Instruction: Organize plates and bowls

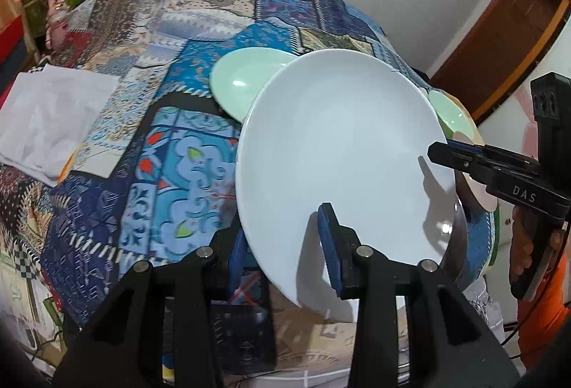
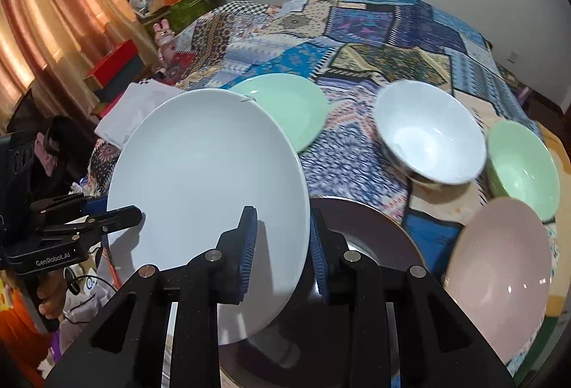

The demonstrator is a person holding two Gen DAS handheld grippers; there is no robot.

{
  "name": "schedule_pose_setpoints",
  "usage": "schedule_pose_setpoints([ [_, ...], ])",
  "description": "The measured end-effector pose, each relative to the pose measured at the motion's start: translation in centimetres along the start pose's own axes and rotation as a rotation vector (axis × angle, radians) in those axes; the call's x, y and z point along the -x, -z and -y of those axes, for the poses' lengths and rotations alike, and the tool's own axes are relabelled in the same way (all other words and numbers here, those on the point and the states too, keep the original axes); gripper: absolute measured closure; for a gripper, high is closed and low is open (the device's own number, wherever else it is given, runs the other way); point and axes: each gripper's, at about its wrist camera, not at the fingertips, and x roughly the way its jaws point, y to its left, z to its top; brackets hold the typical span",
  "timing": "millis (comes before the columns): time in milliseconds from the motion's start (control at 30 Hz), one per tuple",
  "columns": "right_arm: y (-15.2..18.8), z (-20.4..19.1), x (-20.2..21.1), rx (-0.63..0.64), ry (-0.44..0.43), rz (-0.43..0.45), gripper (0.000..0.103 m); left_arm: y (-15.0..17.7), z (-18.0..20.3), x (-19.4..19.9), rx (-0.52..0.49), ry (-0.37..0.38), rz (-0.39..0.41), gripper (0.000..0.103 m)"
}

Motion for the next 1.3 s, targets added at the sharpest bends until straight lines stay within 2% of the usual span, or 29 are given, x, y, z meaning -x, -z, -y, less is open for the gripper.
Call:
schedule_pose_setpoints([
  [333,2.2,3.2,1.4,-0.072,0.017,0.002,0.076,-0.8,3.4,-2.3,-0.048,0.028,-0.042,0.065],
  [767,5.1,6.3,1.8,-0.155,0.005,-0.012,0.076,-0.2,6.9,-5.6,-0.106,0.012,-0.13,0.065],
  [1300,7.3,8.1,1.7,-0.211,-0.027,-0.036,0.076,-0.1,8.0,-8.0,-0.127,0.011,-0.189,0.065],
])
